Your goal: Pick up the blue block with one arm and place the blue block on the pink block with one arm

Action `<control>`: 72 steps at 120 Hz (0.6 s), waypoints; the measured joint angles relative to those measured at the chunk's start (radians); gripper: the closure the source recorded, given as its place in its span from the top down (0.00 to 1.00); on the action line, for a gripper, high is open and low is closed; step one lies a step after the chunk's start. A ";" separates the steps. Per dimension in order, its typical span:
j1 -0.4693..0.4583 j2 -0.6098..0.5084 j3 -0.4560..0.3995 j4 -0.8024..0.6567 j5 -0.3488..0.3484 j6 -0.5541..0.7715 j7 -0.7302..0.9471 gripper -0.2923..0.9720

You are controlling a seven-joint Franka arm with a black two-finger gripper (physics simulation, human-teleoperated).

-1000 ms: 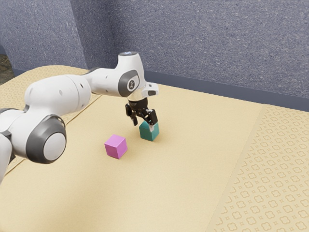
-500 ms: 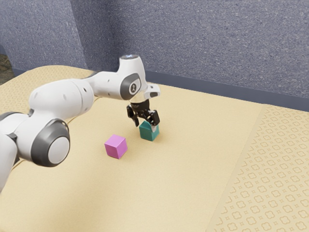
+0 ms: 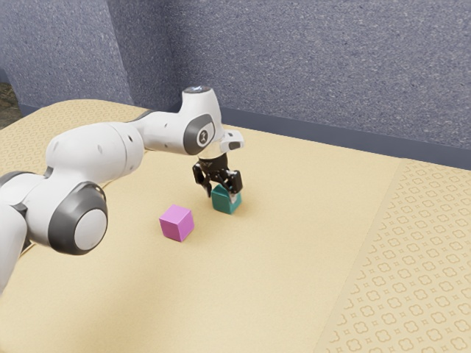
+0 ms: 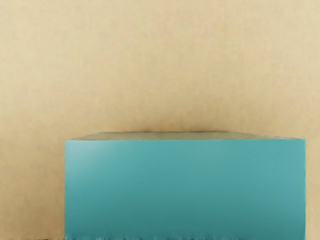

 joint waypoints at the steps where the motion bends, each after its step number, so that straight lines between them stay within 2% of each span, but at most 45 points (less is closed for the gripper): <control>1: 0.000 0.000 0.000 0.000 0.000 0.000 -0.001 0.65; 22: -0.001 -0.013 0.000 -0.008 0.004 -0.005 -0.010 0.53; 40: -0.005 -0.059 0.000 -0.035 0.012 -0.021 -0.020 0.49; 55: -0.018 -0.286 0.000 -0.284 0.019 -0.030 -0.037 0.48; 62: -0.019 -0.400 -0.001 -0.412 0.044 -0.032 -0.051 0.48; 72: -0.007 -0.481 -0.002 -0.533 0.072 -0.032 -0.071 0.48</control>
